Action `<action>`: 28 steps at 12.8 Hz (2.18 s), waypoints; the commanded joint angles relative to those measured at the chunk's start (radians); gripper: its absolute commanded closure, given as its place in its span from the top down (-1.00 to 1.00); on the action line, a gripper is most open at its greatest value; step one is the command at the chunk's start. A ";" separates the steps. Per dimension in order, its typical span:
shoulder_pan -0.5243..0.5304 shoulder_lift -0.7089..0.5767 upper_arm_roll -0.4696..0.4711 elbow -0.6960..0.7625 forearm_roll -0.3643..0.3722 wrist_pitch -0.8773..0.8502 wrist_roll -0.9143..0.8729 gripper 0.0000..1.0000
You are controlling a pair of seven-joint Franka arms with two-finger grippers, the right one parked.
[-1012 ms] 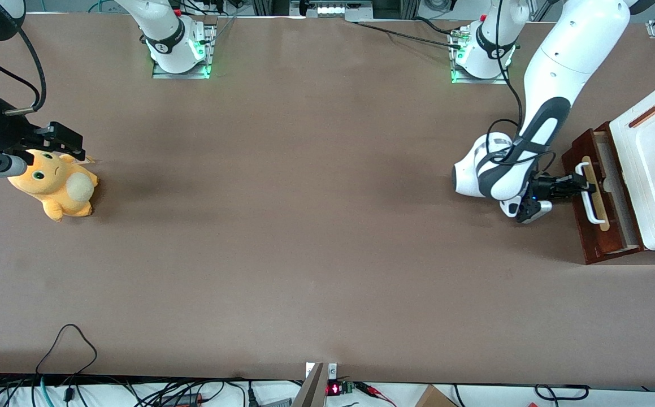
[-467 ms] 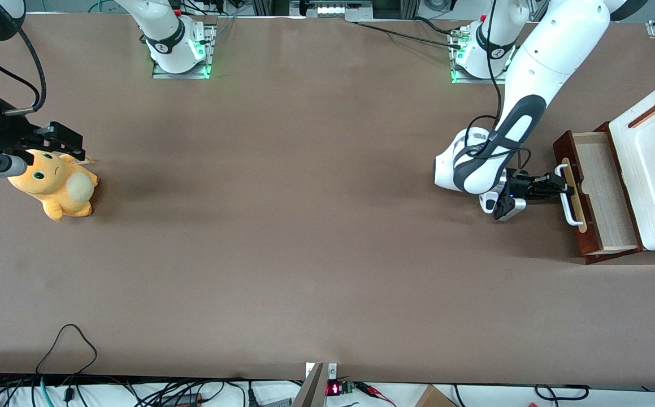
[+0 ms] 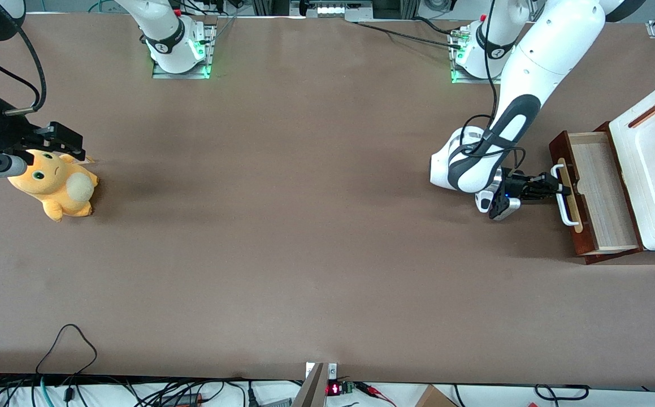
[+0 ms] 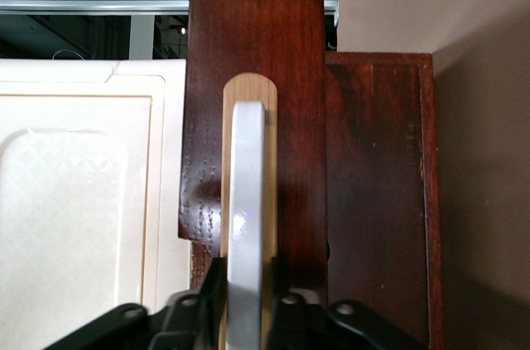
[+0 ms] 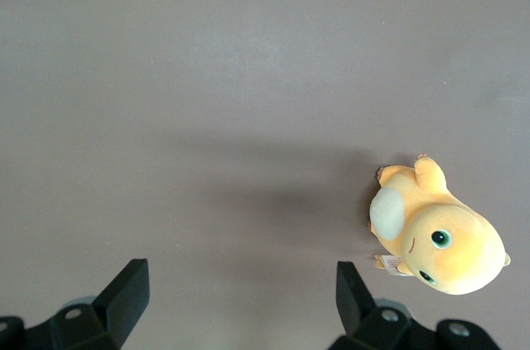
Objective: Open lower drawer with left arm only
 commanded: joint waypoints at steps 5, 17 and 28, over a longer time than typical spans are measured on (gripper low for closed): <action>-0.009 -0.006 -0.006 0.025 0.012 -0.021 0.015 0.87; 0.002 -0.289 -0.012 0.248 -0.623 0.285 0.407 1.00; 0.043 -0.593 0.253 0.459 -1.501 0.290 1.019 1.00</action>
